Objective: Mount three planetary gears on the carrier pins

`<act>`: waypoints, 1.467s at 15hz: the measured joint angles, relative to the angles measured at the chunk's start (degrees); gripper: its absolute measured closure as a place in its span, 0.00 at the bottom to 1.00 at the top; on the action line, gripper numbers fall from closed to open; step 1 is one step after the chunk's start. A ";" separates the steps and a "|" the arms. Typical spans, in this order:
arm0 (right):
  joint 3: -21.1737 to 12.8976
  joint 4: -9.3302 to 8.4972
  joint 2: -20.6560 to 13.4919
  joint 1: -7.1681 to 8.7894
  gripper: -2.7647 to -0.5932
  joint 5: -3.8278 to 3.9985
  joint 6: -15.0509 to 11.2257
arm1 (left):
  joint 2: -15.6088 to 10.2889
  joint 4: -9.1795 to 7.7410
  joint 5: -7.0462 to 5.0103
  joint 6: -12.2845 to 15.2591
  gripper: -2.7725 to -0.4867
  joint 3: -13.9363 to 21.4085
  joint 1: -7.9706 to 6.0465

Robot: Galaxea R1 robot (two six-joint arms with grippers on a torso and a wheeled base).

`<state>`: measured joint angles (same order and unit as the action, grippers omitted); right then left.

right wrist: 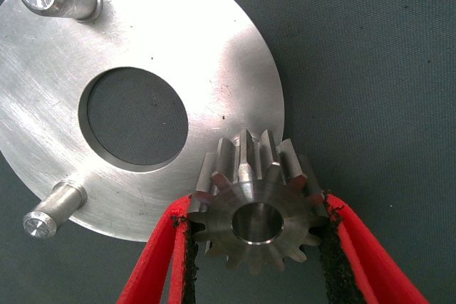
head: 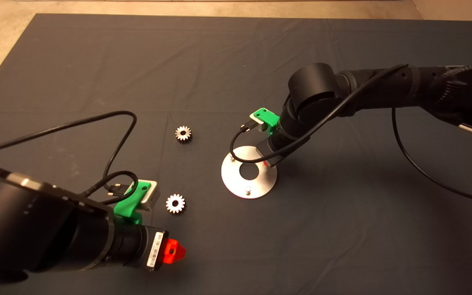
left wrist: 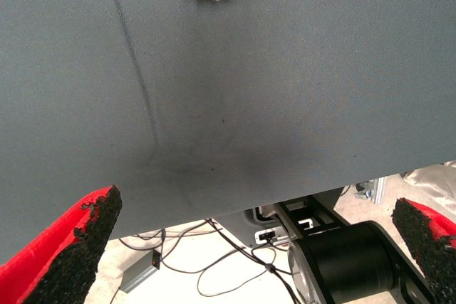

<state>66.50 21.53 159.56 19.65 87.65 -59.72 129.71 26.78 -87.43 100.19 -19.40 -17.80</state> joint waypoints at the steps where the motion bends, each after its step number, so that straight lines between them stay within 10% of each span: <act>1: 0.01 0.00 0.02 0.00 0.84 -0.02 0.02 | 0.00 0.00 0.00 0.00 0.01 0.00 0.00; 22: 0.06 0.00 0.13 -0.15 0.84 0.02 0.09 | -0.02 0.00 0.00 0.00 0.01 0.00 0.00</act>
<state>66.56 21.53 159.70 19.50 87.67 -59.64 129.68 26.78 -87.43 100.19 -19.40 -17.80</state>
